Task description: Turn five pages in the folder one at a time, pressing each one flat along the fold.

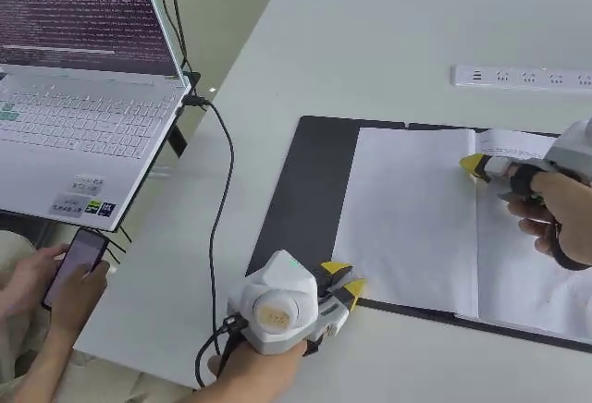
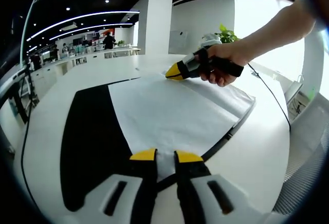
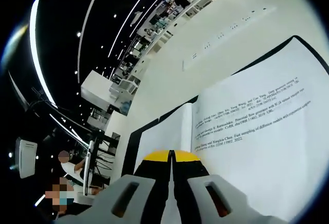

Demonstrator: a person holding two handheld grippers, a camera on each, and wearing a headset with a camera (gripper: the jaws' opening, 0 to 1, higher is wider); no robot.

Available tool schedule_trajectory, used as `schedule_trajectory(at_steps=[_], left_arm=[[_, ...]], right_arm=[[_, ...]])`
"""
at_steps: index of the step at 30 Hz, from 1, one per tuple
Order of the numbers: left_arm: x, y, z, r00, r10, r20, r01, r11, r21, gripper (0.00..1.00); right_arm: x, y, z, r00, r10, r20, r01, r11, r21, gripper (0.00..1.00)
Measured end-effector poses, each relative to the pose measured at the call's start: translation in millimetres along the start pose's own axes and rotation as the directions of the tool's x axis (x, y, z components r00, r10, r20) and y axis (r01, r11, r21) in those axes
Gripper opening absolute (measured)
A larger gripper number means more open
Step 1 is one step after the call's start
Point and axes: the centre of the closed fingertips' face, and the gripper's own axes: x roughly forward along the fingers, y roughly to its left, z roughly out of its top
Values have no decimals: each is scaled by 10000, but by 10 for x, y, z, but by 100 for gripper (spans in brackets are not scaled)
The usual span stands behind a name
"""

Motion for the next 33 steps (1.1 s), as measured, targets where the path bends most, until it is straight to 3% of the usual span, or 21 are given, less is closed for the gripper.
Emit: schedule_trajectory(at_steps=[4,11,24,33], left_arm=[[0,4,-3,10000,-21,41,21,10000,-15,11],[2,5,-3,10000,-22,38,22,10000,1,11],[-14,-8,6,10000,-41,-38,41,10000,57,11],[-16,-5,4,10000,-32,-1,32,10000,17,11]], right_arm=[[71,-53,38,10000,24,-66,-22,9997,241,0],[181,-10,135,9999,105,18,-106,9997,215,0],[362,-102,471,9990,-143,417,126,9991,408,0],[283,-76,340,9999,-15,-115,20,9994,359,0]])
